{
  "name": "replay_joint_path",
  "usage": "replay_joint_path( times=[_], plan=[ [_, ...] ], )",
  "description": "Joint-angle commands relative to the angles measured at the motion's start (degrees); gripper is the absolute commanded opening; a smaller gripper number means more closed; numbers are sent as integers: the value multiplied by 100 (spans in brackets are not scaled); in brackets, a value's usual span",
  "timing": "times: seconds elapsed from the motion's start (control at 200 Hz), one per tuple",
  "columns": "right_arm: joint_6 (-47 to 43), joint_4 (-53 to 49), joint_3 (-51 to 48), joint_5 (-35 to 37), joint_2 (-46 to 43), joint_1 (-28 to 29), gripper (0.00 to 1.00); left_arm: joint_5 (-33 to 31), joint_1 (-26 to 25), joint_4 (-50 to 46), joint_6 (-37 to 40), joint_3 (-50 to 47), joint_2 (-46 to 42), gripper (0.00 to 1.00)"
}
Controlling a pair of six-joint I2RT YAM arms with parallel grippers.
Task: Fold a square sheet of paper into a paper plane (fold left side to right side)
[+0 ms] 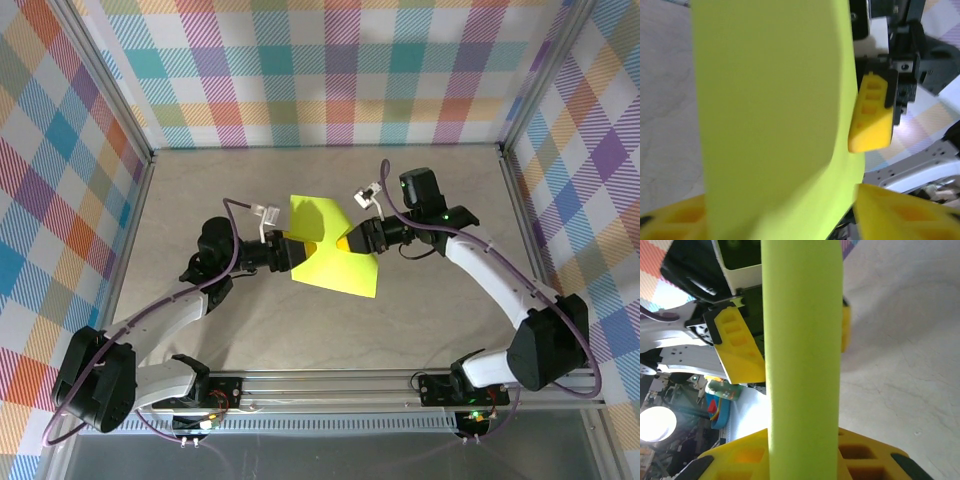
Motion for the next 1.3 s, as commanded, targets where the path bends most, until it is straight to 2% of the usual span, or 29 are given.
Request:
replay_joint_path(
  times=[0.0,0.255,0.35,0.45,0.49,0.595,0.73,0.84,0.965,1.045,1.135,1.295],
  plan=[
    [-366,-310,180,137,63,-77,25,-66,-22,-413,347,211,-107,46],
    [-415,-338,-53,620,106,-216,26,-377,-39,-690,393,294,195,18],
    [-345,-341,-101,918,194,-268,32,-567,-47,-856,364,373,369,10],
    [-149,-313,-136,1362,345,-350,45,-887,-56,-1276,372,531,652,0],
    [-54,-321,-137,1607,428,-379,51,-1076,-57,-1459,354,591,792,0],
    [220,-304,-137,2222,703,-437,60,-1331,-65,-1839,271,778,1302,0],
    [524,-124,-154,2766,1139,-452,65,-1596,-67,-2388,174,1082,2075,0],
    [799,150,-188,2949,1494,-453,67,-1952,-124,-3015,231,1372,2530,0],
    [1089,406,-231,3021,1833,-442,67,-2257,-175,-3540,314,1592,2850,0],
    [1213,544,-290,2973,2006,-426,62,-2349,-179,-3793,363,1694,3001,0],
    [1266,578,-343,2944,2171,-384,55,-2398,-192,-3896,412,1713,3059,0],
    [1277,552,-407,2969,2463,-318,35,-2280,-205,-3870,512,1741,3081,0]
  ],
)
